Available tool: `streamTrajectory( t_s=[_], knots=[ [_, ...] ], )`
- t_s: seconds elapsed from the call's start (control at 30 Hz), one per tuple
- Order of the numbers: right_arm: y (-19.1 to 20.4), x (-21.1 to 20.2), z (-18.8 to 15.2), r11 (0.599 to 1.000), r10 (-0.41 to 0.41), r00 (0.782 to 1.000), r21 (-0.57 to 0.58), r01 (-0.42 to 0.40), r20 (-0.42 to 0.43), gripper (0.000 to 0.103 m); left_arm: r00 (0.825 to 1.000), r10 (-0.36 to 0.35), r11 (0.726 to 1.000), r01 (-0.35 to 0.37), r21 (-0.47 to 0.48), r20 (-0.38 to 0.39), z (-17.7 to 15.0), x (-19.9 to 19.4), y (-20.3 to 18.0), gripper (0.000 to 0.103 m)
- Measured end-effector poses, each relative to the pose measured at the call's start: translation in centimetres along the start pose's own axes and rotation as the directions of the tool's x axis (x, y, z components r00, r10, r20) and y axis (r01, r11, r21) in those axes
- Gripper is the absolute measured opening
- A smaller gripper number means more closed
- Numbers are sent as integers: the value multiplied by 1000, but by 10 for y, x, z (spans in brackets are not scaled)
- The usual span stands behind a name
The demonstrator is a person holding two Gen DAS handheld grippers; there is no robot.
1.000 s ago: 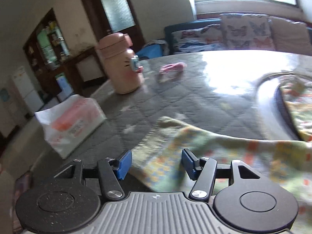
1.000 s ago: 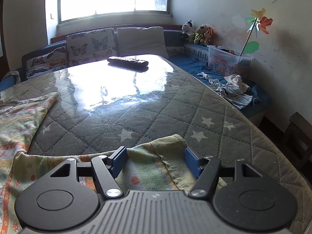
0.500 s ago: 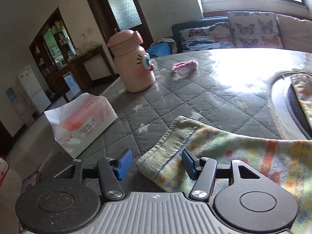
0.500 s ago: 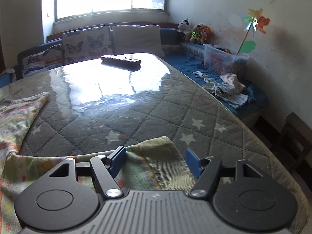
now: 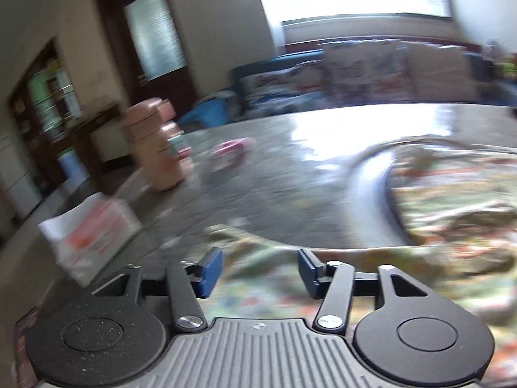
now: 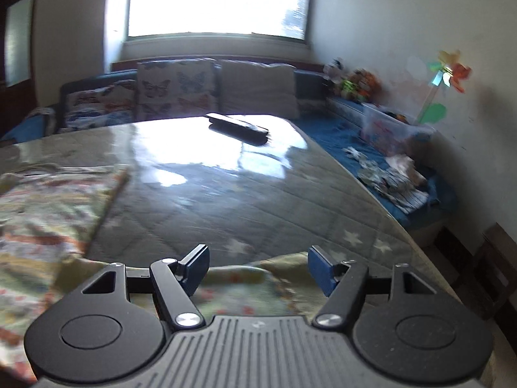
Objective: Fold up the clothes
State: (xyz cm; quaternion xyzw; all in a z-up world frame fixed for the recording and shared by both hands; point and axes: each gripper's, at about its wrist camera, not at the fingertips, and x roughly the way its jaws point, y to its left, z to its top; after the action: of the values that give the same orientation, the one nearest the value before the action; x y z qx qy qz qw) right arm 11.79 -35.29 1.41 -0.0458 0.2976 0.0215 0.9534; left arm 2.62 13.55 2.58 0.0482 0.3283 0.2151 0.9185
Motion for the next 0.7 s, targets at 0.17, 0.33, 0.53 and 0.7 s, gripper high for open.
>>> streamTrajectory(
  t_s=[0.17, 0.33, 0.53, 0.7],
  knots=[
    [37, -20, 9, 986, 154, 988, -66, -152, 13, 63, 981, -192, 979, 190, 76, 25, 4, -17, -45, 26],
    [81, -34, 9, 941, 306, 952, -147, -304, -13, 61, 939, -343, 933, 339, 124, 12, 9, -15, -87, 14],
    [128, -43, -2, 869, 430, 900, -236, -435, -77, 53, 869, -494, 853, 490, 178, -21, 8, -14, -123, 12],
    [156, -50, -10, 802, 511, 851, -286, -524, -125, 44, 821, -563, 794, 570, 211, -97, -2, -6, -146, 10]
  ],
)
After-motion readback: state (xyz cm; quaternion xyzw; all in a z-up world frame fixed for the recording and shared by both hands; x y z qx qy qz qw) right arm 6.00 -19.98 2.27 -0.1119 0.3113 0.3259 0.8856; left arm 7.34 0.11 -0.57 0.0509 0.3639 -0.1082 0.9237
